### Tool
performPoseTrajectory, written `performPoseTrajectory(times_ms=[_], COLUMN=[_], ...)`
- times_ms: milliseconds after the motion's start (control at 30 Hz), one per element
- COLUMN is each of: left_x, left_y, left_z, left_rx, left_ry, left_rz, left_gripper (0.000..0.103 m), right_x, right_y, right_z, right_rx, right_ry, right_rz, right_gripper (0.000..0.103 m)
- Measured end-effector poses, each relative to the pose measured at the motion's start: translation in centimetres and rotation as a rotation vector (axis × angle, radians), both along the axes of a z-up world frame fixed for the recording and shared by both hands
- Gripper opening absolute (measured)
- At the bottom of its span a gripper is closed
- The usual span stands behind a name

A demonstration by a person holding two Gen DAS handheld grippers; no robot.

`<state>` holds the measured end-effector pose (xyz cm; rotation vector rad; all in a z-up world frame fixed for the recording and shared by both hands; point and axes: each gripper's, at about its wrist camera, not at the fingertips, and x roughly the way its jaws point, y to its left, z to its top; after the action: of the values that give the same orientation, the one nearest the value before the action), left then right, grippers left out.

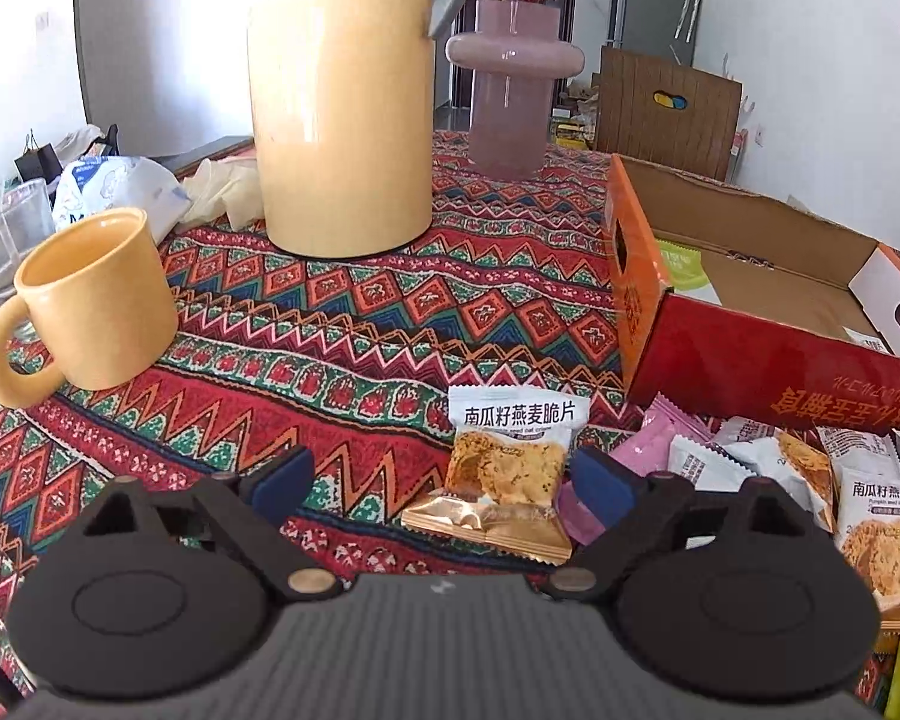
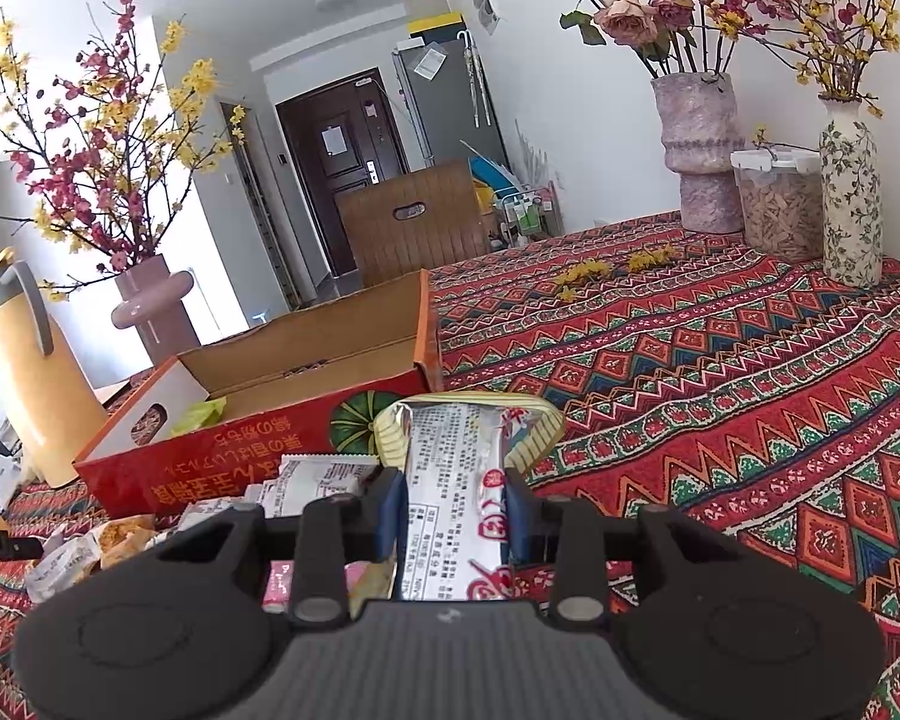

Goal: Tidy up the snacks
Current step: 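Grasp the white printed packet with the right gripper while the left gripper grasps an oat crisp packet, then carry both packets into the box and open both grippers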

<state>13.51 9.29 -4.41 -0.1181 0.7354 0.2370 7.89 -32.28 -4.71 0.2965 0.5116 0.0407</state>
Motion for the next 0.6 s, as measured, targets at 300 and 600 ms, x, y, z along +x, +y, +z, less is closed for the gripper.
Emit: performPoseTrajectory(times_ms=[300, 600], left_x=[0.5, -0.08], left_y=[0.18, 0.13], left_z=[-0.94, -0.57], left_rx=[-0.049, -0.04], left_ry=[0.021, -0.001], left_rz=[-0.022, -0.028], left_gripper=[0.055, 0.045], right_x=[0.22, 0.26], right_y=[0.16, 0.27], right_z=[-0.22, -0.2], right_rx=[-0.002, -0.005], right_ry=[0.012, 0.013], right_rz=[-0.001, 0.004], right_gripper=[0.034, 0.034])
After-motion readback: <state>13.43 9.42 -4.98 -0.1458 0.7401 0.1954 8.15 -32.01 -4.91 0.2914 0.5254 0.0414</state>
